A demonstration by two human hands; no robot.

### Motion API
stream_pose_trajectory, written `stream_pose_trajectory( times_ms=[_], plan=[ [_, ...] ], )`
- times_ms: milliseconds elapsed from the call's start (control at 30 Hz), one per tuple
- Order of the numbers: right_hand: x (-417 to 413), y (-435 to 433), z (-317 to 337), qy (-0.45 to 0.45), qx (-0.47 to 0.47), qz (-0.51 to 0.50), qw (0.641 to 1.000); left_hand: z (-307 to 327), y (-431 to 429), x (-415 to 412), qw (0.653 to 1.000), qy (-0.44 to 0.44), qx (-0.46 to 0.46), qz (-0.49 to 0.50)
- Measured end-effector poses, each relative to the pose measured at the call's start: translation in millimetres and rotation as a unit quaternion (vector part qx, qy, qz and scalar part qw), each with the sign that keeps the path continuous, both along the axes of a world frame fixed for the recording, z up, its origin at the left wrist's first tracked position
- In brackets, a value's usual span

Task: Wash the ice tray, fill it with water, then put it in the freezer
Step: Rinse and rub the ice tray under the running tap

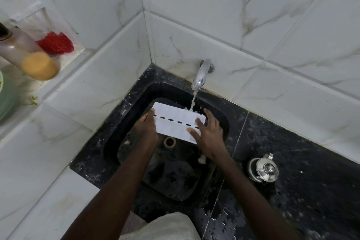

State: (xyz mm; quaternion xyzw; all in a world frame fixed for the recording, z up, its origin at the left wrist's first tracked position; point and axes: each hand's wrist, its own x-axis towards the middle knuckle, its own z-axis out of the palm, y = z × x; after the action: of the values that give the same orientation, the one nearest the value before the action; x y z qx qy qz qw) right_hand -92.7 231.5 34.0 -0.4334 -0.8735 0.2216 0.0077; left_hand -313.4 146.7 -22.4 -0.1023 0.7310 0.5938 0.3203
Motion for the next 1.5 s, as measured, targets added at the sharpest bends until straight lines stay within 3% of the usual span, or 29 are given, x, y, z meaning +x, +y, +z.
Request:
stream_pose_trajectory(
  times_ms=[167, 433, 533, 633, 800, 867, 967, 1033, 1233, 1367, 1500],
  plan=[
    [19.1, 4.1, -0.4, 0.082, -0.017, 0.05, 0.995, 15.3, -5.1, -8.4, 1.0, -0.015, -0.009, 0.015],
    [4.5, -5.0, -3.6, 0.198, -0.071, -0.1, 0.972, 12.4, -7.7, -2.5, 0.991, -0.129, 0.026, 0.002],
    [-0.2, -9.7, 1.9, 0.208, -0.13, -0.149, 0.958, 13.1, -7.9, 7.6, 0.978, -0.186, 0.095, 0.026],
    [-6.1, -18.2, -1.9, 0.206, -0.232, -0.233, 0.922, 10.2, -4.1, 20.6, 0.971, -0.21, 0.105, 0.031],
    [-11.2, -25.0, -16.2, 0.255, -0.383, -0.333, 0.823, 12.2, 6.3, 38.9, 0.966, -0.252, 0.057, 0.011],
    [-7.5, -26.7, -20.2, 0.253, -0.375, -0.295, 0.842, 15.8, 9.9, 43.6, 0.969, -0.24, 0.05, 0.014],
    [0.0, -31.1, -12.8, 0.177, -0.233, -0.149, 0.945, 20.3, 14.4, 40.0, 0.974, -0.213, 0.06, 0.049],
    [3.5, -34.6, -8.2, 0.143, -0.166, -0.074, 0.973, 16.7, 15.7, 34.4, 0.976, -0.19, 0.077, 0.073],
    [10.9, -44.2, -15.9, 0.032, -0.122, -0.03, 0.991, 32.4, 12.0, 43.5, 0.973, -0.122, 0.153, 0.122],
    [2.3, -40.6, -13.2, 0.029, -0.084, -0.041, 0.995, 35.2, 18.1, 48.8, 0.971, -0.096, 0.181, 0.121],
    [-1.0, -52.3, -11.9, 0.029, -0.06, 0.029, 0.997, 41.1, 23.6, 43.1, 0.971, -0.056, 0.195, 0.122]
  ],
)
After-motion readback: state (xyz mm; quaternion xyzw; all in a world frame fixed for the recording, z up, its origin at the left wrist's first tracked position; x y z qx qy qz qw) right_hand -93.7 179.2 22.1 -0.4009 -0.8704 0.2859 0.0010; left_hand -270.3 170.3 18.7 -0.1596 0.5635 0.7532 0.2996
